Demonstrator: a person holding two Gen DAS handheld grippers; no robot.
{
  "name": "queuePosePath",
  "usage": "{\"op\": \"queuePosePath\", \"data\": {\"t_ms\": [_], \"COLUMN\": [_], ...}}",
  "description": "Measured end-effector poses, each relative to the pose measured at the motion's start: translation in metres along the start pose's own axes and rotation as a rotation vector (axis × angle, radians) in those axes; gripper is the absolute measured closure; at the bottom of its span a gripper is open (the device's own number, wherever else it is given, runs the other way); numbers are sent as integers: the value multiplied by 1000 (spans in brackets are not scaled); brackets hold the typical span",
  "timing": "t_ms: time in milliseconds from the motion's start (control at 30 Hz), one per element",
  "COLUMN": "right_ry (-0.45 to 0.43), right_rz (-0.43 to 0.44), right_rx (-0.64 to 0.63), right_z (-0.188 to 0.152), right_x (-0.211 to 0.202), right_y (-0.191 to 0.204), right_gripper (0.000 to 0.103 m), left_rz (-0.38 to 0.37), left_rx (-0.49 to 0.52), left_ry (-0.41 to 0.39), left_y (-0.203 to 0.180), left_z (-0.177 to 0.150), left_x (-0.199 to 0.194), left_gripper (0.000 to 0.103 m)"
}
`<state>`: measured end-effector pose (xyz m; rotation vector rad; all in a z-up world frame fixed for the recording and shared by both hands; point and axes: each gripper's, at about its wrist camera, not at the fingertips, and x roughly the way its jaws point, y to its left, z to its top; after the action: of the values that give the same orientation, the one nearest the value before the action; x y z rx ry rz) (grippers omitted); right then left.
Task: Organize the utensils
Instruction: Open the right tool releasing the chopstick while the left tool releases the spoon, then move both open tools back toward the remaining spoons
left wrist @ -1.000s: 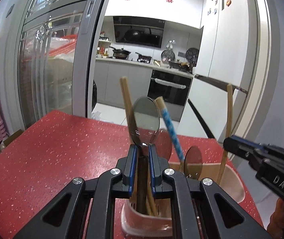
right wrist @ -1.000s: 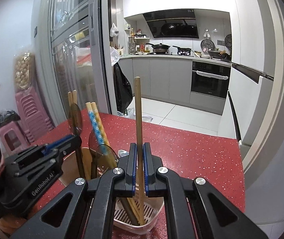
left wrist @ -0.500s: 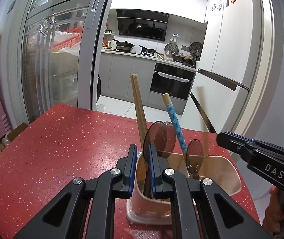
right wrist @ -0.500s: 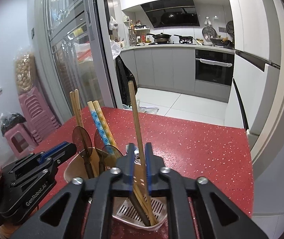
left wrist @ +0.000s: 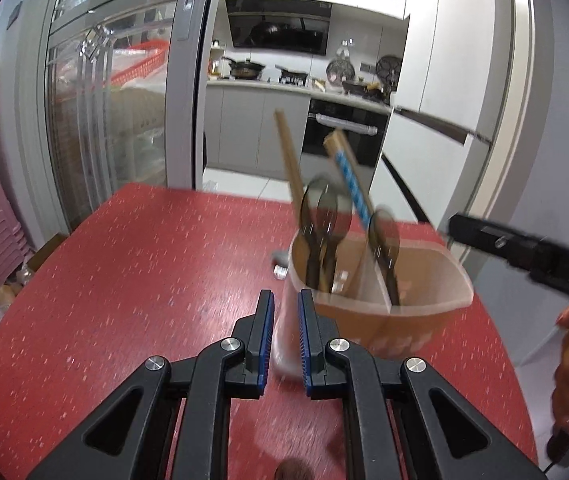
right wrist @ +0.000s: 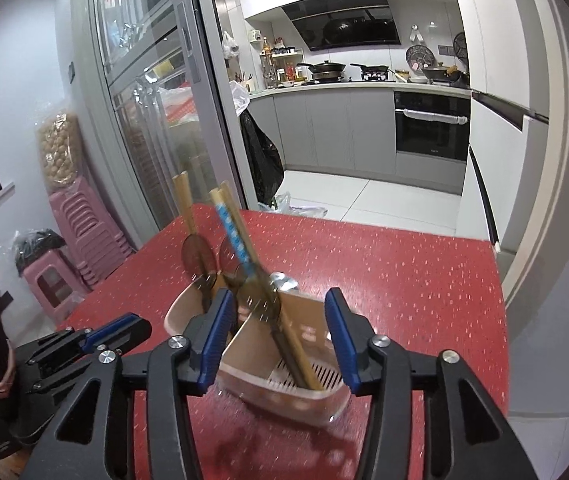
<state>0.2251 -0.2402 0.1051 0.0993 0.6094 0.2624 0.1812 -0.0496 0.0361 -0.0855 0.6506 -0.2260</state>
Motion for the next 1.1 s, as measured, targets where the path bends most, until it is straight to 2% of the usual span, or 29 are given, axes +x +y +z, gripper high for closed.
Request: {"op": "queuePosePath", "data": {"t_ms": [267,467,700,900,933,967,1000,1033,1100], "right_ry": [79,183,299,333,336,338,341,342,343], "right_rz": [24,13,-14,-37,-39,-38,-37,-36,-29], "right_rx": [63,126,245,260,262,262,263,263,259], "right_z": [-41,-80,-122,-141,-142,-142,-144,-145,-148], "right_x": [-23,-26,-19,-21,-21,-22,-22,-22,-23], "right_y": [7,7,-1,6,7,9,11,13,17], "right_gripper": [39,34,33,28,27,27,26,24,23], "left_rz": [41,64,59,46,47,50,68,83,84], "left_rx": [8,-7,-32,-54,-56,-58,-67,-75,-64], "left_ry": [127,198,243,258,259,261,262,227,219], "left_y": [17,30,41,47,48,49,51,53,53], "left_z": [-45,-76,-103,-119,-121,-123,-125,-126,-129], "left_x": [-12,-23,-35,-42,-43,-45,-48,-54,-56], "left_gripper": [66,66,66,65,44,18,0,0,0]}}
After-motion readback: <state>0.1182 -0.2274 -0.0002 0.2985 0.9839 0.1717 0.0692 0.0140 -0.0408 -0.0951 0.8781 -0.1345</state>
